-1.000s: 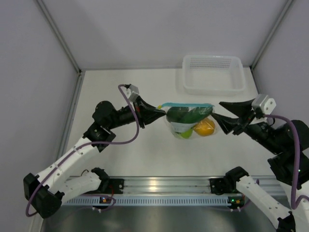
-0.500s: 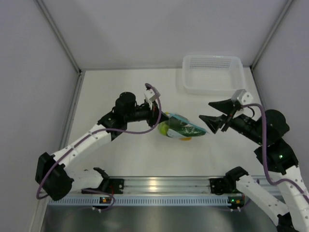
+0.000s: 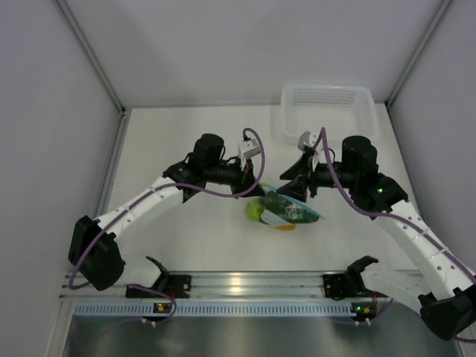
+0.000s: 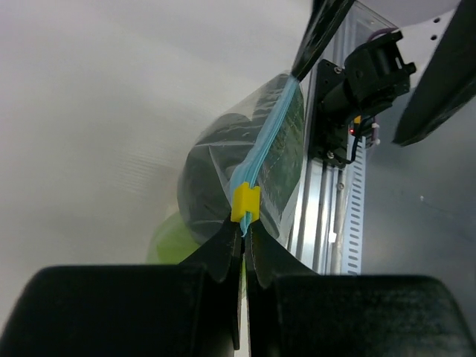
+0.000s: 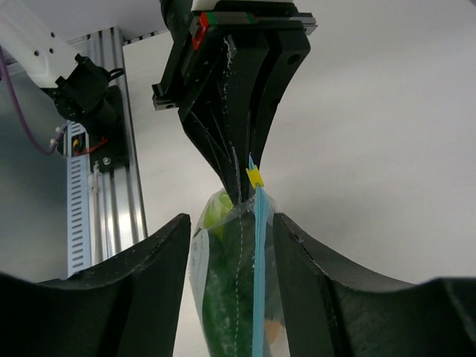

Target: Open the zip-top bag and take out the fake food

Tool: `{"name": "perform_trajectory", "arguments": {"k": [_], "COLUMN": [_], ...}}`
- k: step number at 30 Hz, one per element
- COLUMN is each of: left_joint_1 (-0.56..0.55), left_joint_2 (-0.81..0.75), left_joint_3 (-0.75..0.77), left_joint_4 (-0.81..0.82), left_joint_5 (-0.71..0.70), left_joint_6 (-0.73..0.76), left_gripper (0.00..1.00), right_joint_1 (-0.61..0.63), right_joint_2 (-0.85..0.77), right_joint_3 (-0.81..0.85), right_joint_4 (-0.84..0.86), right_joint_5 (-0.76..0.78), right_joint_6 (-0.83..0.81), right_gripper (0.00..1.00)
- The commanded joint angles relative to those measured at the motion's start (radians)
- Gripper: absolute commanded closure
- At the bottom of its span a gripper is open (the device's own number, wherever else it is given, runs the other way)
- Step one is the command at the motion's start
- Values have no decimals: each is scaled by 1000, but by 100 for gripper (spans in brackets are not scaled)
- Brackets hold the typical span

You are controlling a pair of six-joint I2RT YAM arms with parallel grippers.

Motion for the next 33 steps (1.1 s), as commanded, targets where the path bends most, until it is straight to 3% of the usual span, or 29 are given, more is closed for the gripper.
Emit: {"name": "perform_trajectory", "arguments": {"k": [1,6,15,23,33], "left_joint_1": [-5,-6,-6,-6,-6], "left_joint_2": [-12,-29,-64,-64,-52], "left_joint_3": [66,66,52,43,41], "left_joint_4": [17,17,17,17,17], "left_joint_5": [121,153,181,216,195], "left_joint_6": [28,35,46,49,46], "left_gripper": [100,100,100,100,100], "right_joint_1": [44,113,177,179,179], "right_joint_2": [24,80,130,121,61], "right_joint_3": [35,55,69,72,41], "right_joint_4": [90,120,157,147,151], "right_joint_5": [-69,-51,23,73,149], "right_joint_6": [-42,-49,-60,-89,-126], "right_gripper": [51,56,72,75,67]}}
